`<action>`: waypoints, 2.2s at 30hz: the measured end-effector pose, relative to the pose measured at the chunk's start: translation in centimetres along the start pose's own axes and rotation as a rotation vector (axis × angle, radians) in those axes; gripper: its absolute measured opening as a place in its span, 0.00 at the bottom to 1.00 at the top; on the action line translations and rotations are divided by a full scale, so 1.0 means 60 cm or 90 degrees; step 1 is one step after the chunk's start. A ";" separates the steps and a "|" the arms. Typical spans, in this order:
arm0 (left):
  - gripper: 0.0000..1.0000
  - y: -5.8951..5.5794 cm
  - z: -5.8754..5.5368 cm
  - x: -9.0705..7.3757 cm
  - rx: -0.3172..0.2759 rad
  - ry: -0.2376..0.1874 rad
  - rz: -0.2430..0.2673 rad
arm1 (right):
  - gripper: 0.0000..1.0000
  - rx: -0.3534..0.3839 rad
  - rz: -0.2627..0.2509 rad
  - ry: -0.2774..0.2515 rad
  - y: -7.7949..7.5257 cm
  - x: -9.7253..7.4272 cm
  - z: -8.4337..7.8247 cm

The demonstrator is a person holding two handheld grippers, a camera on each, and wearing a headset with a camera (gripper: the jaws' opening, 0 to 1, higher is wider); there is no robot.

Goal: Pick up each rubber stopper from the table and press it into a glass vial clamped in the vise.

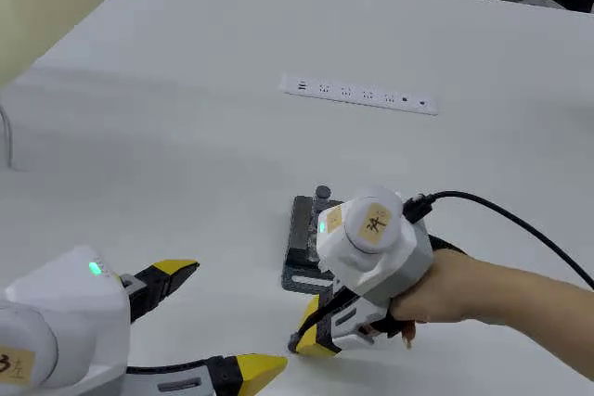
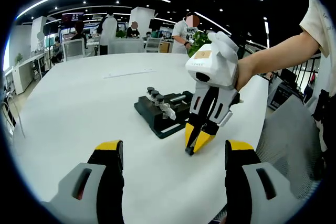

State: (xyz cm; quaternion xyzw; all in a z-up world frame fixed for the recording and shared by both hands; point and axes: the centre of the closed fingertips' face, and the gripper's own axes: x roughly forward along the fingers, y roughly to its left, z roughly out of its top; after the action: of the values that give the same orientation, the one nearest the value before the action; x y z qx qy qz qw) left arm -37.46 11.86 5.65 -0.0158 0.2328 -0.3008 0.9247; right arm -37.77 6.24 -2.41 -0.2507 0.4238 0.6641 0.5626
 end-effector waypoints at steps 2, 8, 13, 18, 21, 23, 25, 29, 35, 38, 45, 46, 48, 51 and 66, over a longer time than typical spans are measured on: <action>0.77 0.000 0.002 0.000 0.003 -0.001 -0.001 | 0.03 0.050 0.001 -0.030 -0.001 -0.013 0.006; 0.76 -0.006 0.009 0.002 0.014 -0.007 -0.012 | 0.03 0.165 0.025 -0.122 -0.005 -0.056 0.027; 0.74 -0.019 0.019 0.004 0.024 -0.015 -0.028 | 0.03 0.250 0.056 -0.208 -0.001 -0.098 0.049; 0.67 -0.037 0.037 0.006 0.037 -0.028 -0.055 | 0.03 0.316 0.092 -0.279 0.010 -0.135 0.069; 0.64 -0.049 0.053 0.009 0.039 -0.044 -0.076 | 0.03 0.362 0.119 -0.320 0.022 -0.154 0.083; 0.61 -0.054 0.065 0.011 0.034 -0.056 -0.086 | 0.03 0.402 0.148 -0.357 0.027 -0.169 0.093; 0.58 -0.060 0.076 0.012 0.044 -0.066 -0.095 | 0.03 0.441 0.175 -0.390 0.031 -0.182 0.101; 0.50 -0.075 0.098 0.013 0.064 -0.085 -0.113 | 0.03 0.506 0.227 -0.434 0.044 -0.198 0.111; 0.38 -0.092 0.120 0.014 0.095 -0.111 -0.134 | 0.03 0.613 0.301 -0.490 0.054 -0.215 0.125; 0.31 -0.099 0.126 0.016 0.102 -0.120 -0.145 | 0.03 0.678 0.343 -0.511 0.061 -0.219 0.132; 0.18 -0.114 0.133 0.016 0.102 -0.132 -0.169 | 0.03 0.713 0.377 -0.506 0.075 -0.208 0.129; 0.16 -0.116 0.134 0.016 0.099 -0.133 -0.172 | 0.03 0.718 0.383 -0.507 0.074 -0.209 0.127; 0.12 -0.118 0.134 0.015 0.100 -0.134 -0.176 | 0.03 0.725 0.396 -0.506 0.075 -0.208 0.126; 0.09 -0.117 0.132 0.012 0.097 -0.135 -0.179 | 0.03 0.734 0.406 -0.501 0.077 -0.208 0.123; 0.05 -0.114 0.126 -0.007 0.091 -0.142 -0.219 | 0.03 0.759 0.476 -0.484 0.099 -0.211 0.123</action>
State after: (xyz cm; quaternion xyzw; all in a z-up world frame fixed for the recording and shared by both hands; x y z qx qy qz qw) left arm -38.20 5.66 13.69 -0.0231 0.1012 -0.4662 0.8786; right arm -39.35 5.64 13.31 0.4946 0.5423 0.5105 0.4480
